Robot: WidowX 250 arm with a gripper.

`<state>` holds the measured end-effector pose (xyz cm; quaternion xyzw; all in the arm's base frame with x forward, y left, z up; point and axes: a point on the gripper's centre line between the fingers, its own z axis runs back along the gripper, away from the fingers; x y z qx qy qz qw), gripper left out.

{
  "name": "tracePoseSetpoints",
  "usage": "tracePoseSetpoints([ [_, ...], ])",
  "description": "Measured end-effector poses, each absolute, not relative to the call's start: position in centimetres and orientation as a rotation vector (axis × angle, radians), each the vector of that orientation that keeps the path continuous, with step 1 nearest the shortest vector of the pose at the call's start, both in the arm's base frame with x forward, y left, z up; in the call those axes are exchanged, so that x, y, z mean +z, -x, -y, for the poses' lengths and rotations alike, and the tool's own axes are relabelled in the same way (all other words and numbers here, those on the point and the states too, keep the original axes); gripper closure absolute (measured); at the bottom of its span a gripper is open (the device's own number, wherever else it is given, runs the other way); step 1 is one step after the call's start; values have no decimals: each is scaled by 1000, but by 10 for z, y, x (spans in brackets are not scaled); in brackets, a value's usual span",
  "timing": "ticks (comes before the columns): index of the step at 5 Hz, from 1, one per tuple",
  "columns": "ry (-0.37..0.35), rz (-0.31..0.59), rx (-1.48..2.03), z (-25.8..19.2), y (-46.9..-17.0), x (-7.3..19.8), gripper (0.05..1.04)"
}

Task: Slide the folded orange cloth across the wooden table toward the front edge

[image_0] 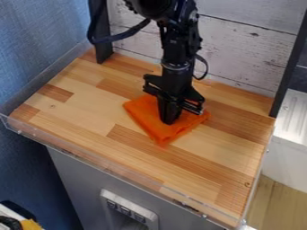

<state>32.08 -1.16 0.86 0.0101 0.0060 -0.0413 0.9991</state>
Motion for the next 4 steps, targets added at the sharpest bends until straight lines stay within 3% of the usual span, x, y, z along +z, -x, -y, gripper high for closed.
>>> tracePoseSetpoints([
  [3,-4,-15,-8,27,-291,19,1001],
  [4,0,0,0,36,-288,33,851],
])
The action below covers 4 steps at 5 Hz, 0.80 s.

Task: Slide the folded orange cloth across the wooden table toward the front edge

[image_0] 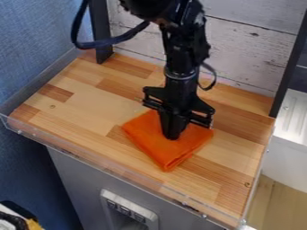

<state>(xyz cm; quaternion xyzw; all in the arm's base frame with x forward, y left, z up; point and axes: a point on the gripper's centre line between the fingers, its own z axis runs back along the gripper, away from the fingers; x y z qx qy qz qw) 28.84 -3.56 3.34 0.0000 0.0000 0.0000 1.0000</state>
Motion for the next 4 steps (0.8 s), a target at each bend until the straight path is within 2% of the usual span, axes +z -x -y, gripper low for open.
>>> tracePoseSetpoints([
  [1,-1,5,10,37,-283,49,592],
  [2,-2,11,7,37,-277,63,287],
  [3,-2,22,-3,35,-273,76,82],
  [4,-2,17,-16,30,-268,85,80],
])
